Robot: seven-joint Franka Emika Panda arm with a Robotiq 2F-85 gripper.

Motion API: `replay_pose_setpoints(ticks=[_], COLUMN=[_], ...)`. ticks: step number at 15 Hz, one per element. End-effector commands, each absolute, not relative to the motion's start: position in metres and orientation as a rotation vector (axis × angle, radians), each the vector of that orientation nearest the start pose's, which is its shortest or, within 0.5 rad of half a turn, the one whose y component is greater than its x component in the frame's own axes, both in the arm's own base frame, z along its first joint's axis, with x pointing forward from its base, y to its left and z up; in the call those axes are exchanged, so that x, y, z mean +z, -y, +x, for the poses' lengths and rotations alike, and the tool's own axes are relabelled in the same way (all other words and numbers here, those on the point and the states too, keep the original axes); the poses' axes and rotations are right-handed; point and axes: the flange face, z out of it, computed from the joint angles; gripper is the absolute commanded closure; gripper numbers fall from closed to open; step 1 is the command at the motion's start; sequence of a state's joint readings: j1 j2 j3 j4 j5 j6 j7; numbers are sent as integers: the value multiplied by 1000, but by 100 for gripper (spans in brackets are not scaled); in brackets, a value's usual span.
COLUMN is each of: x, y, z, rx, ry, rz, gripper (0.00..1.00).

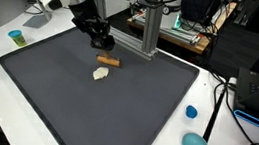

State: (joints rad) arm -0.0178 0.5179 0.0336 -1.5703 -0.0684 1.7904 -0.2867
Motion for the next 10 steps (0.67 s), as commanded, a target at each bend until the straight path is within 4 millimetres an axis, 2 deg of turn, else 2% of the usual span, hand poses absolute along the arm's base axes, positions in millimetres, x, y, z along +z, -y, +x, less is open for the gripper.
replay_pose_setpoints(ticks=[1, 5, 7, 10], x=[380, 429, 434, 416], y=[-16, -19, -23, -41], z=[632, 642, 655, 677], rx=[440, 328, 280, 255], ry=[801, 1130, 1294, 1510], rz=[-3093, -3056, -2998, -2854], gripper=[79, 79, 79, 79])
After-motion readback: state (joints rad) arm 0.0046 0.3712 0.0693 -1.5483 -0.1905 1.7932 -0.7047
